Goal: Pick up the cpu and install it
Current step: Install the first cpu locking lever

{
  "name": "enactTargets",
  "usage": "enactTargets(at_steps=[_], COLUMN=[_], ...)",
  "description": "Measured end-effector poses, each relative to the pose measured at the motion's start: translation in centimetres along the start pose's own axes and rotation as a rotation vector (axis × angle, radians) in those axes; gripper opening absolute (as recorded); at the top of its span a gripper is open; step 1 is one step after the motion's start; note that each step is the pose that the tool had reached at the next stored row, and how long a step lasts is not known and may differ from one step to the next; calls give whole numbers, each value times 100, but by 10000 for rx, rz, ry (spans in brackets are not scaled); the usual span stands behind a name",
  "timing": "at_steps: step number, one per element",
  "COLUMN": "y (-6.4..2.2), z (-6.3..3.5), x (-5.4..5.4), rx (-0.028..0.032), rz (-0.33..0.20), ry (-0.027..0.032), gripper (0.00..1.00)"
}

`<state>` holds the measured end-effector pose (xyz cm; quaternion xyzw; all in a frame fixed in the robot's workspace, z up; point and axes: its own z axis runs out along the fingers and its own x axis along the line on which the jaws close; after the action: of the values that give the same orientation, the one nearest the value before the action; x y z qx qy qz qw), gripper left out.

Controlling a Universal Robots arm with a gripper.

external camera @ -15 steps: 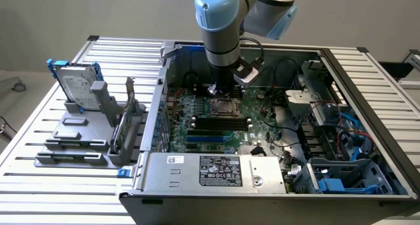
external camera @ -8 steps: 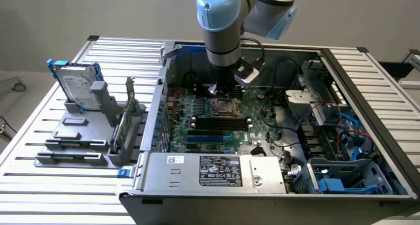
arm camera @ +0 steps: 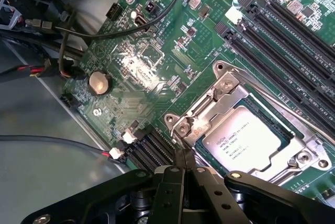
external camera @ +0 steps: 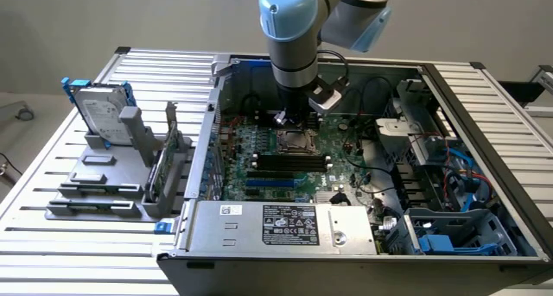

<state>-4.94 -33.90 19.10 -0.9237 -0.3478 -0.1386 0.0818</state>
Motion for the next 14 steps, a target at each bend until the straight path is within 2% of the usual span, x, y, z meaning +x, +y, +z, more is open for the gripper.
enactTargets(at_steps=[11, 14], y=[0, 0], z=[2, 0], x=[-1, 0], rx=[92, 113], rz=[141, 177], ry=[55, 54], gripper=[11, 11])
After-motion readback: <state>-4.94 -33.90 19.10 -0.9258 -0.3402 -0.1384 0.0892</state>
